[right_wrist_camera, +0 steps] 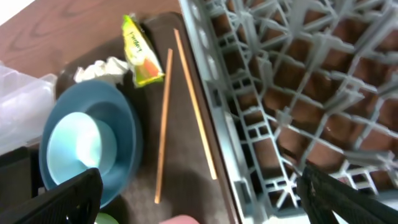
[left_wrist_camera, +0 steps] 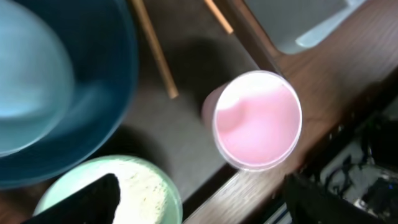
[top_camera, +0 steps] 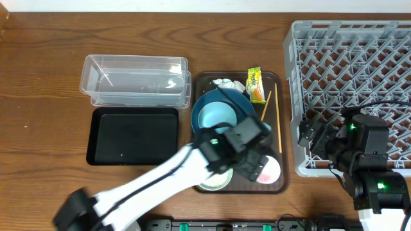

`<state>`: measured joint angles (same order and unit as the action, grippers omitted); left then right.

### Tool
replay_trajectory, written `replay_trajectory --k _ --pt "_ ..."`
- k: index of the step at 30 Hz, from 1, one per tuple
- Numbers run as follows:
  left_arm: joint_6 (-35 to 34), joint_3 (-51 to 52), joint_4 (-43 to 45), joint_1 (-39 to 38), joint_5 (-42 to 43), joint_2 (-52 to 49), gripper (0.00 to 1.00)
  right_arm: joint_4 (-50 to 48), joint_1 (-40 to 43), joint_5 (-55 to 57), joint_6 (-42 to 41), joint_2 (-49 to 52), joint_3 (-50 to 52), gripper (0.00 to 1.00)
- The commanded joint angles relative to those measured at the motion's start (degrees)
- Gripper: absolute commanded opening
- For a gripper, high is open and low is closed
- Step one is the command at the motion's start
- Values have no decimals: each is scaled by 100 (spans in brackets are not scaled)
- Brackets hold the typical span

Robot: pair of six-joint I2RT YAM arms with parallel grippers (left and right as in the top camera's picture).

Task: Sort waste into correct bins and load items into the dishwasher rack
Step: 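Reach the left gripper to the pink cup and grasp it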

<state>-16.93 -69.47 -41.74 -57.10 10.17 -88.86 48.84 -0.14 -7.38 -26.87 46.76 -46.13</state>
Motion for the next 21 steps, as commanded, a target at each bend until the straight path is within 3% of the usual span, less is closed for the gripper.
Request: replay_trajectory --k 1,4,6,8,12,13,17,21 --pt "-229 -90 190 -140 181 -481 82 114 50 98 -98 -9 -111 99" --pt "-251 -90 251 -188 186 -848 77 225 50 98 -26 -9 -111 99" --pt "-271 -90 284 -186 208 -1038 68 293 50 101 -26 -9 -111 99" --pt "-273 -90 295 -186 210 -1150 53 337 50 118 -26 -9 -111 99" --pt "-273 -103 302 -179 232 -1128 10 352 50 116 -26 -9 -111 99" --pt "-280 -111 280 -166 258 -1056 6 352 50 116 -22 -9 -111 99" --pt "-509 -157 -22 63 289 -608 6 350 50 114 232 -9 -111 99" --pt "-608 -160 -365 782 608 168 6 343 50 -20 691 -9 -111 99"
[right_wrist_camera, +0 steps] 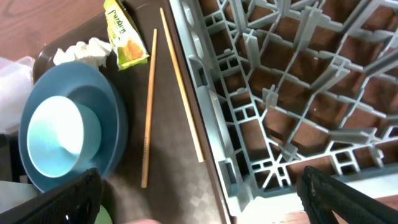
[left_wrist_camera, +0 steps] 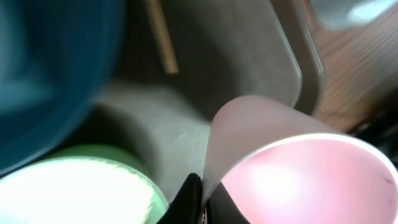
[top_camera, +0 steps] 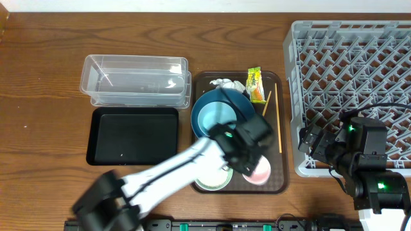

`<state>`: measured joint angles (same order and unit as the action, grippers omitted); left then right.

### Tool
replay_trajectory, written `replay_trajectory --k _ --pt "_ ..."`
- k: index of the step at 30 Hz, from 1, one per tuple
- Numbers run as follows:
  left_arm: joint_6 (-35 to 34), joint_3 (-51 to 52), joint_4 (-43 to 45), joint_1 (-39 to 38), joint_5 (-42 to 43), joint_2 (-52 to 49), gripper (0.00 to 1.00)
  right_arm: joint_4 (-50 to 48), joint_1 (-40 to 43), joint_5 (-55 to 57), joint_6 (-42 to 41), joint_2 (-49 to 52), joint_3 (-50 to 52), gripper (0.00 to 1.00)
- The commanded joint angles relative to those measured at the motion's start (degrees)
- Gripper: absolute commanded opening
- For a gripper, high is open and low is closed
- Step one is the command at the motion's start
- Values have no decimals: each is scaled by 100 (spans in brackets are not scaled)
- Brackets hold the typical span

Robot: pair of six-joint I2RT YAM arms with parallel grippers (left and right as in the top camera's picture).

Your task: Sort waste into correct bins and load items into the dishwasher rack

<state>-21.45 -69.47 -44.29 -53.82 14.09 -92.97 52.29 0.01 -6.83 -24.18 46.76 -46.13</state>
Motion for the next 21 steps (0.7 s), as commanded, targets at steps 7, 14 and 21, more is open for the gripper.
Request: replay_trajectory --k 7,14,21 --pt "282 -160 -103 2509 2896 1432 6 -686 28 -3698 1897 -7 -111 99" --pt "839 -153 -109 3821 5963 1386 6 -1644 -166 -5954 2321 2 -109 98" --pt "896 -153 -107 3893 6765 1386 6 -2946 -822 -6155 1644 57 -109 98"
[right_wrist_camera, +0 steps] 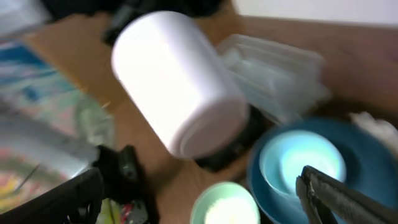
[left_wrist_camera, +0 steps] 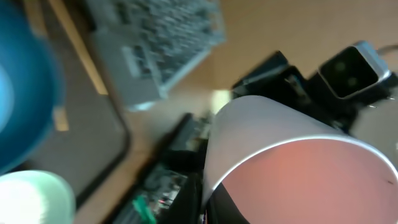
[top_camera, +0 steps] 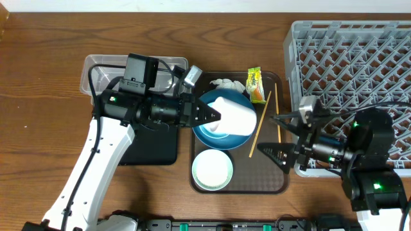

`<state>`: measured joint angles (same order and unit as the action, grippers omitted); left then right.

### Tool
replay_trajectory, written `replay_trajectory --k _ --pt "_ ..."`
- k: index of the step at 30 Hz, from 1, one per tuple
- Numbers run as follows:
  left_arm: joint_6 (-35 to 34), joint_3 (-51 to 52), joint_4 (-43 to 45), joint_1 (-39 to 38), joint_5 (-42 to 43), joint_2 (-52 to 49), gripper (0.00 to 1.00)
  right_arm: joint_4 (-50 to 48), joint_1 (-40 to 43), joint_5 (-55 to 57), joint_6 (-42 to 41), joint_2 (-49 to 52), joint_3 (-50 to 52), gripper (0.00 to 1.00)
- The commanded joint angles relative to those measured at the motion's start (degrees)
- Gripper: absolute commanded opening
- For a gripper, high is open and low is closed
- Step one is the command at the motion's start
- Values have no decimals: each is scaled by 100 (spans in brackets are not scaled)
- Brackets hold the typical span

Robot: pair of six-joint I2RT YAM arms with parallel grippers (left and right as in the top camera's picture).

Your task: Sort waste into correct bins and load items into the dishwasher rack

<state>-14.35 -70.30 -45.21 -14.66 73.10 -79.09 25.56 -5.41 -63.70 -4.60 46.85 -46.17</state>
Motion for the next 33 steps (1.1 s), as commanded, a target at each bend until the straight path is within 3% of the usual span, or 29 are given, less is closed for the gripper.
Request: replay_trajectory --k 1,6,17,18,20,22,28,29,32,33 --pt "186 -70 -15 -44 876 -2 6 -492 -391 -466 -470 74 -105 98" --pt "184 -70 -15 -155 881 -2 6 -1255 -885 90 -1075 262 -105 92" --pt "184 -70 -17 -181 879 -2 6 -1886 -1397 214 -1084 662 -105 72" --pt "184 -70 -20 -181 879 -2 6 -1941 -1397 216 -1082 662 -105 72" --pt "184 -70 -22 -181 879 -2 6 -2020 -1397 219 -1082 634 -105 83" --pt "184 -70 -22 -181 879 -2 6 -2044 -1392 221 -1082 627 -105 84" --pt "186 -70 -15 -181 876 -2 7 -2002 -1390 216 -1084 629 -105 54" --pt "184 -70 -15 -181 876 -2 12 -1980 -1390 216 -1080 627 -105 52" --pt "184 -70 -17 -164 879 -2 50 -1814 -1360 254 -931 623 -105 54" --pt "184 -70 -17 -142 881 -2 57 -1703 -1329 317 -883 605 -105 54"
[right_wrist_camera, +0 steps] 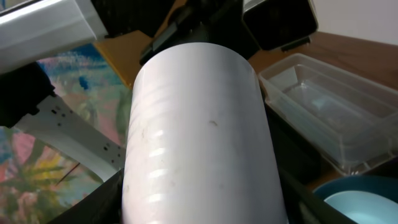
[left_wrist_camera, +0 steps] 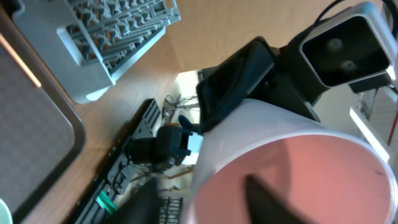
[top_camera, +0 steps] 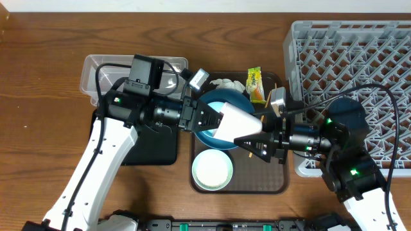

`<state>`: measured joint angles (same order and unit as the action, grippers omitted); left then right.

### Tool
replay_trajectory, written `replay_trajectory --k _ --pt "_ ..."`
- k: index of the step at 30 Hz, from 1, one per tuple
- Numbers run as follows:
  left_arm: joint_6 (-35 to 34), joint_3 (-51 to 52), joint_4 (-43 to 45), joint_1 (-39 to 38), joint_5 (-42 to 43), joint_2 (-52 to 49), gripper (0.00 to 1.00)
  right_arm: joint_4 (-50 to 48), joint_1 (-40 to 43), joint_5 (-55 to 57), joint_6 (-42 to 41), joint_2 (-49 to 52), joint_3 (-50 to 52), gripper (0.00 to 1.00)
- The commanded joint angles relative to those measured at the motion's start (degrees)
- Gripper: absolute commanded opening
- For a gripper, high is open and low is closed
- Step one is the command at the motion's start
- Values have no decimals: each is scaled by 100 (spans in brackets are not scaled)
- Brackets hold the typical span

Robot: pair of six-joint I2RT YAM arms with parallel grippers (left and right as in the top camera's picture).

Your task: Sort waste into correct bins and load items into the dishwasher rack

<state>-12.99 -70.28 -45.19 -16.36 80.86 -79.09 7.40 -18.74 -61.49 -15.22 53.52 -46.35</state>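
Note:
A pink cup [top_camera: 234, 123] lies on its side in the air above the brown tray [top_camera: 239, 190], held from both ends. My left gripper [top_camera: 212, 122] is shut on its rim, one finger inside the pink mouth [left_wrist_camera: 298, 168] and one outside. My right gripper [top_camera: 253, 142] comes from the right, and its fingers press both sides of the cup's pale wall [right_wrist_camera: 199, 137]. On the tray sit a blue plate [top_camera: 218, 99] with a light blue bowl [right_wrist_camera: 357, 208], a pale green bowl [top_camera: 212, 170], chopsticks [top_camera: 264, 110], a snack packet [top_camera: 255, 83] and a crumpled tissue [top_camera: 225, 83].
The grey dishwasher rack [top_camera: 353, 64] stands at the right, behind my right arm. A clear plastic bin [top_camera: 109, 80] and a black bin [top_camera: 164, 149] lie left of the tray, under my left arm.
My right gripper has moved left to the cup and its fingers, wide apart before, now sit against the cup's sides. My left gripper still holds the cup at about the same spot.
The pink cup stood on the tray's front right corner with my left gripper above it. Then the left gripper was shut on its rim. Then the cup hung sideways over the plate, facing my open right gripper. Now both grippers hold it.

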Motion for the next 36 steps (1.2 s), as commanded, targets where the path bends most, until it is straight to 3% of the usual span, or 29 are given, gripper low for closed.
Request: replay_trajectory --k 1,7,15,20,31,36 --pt "50 -72 -20 52 103 0 62 219 48 157 216 -87 -87 53" --pt "98 -72 -199 396 -232 7 64 1700 844 1528 315 -636 -120 48" --pt "356 -72 -1130 680 -1578 28 64 5224 2385 5794 42 -973 -1023 48" --pt "358 -72 -1178 680 -1797 28 64 5956 2861 6891 -203 -667 -1357 48" --pt "444 -72 -1462 680 -2057 28 64 6708 3228 6835 -387 1189 -1353 49" --pt "444 -72 -1506 680 -2055 28 65 6389 3228 6763 -404 1915 -1353 67"
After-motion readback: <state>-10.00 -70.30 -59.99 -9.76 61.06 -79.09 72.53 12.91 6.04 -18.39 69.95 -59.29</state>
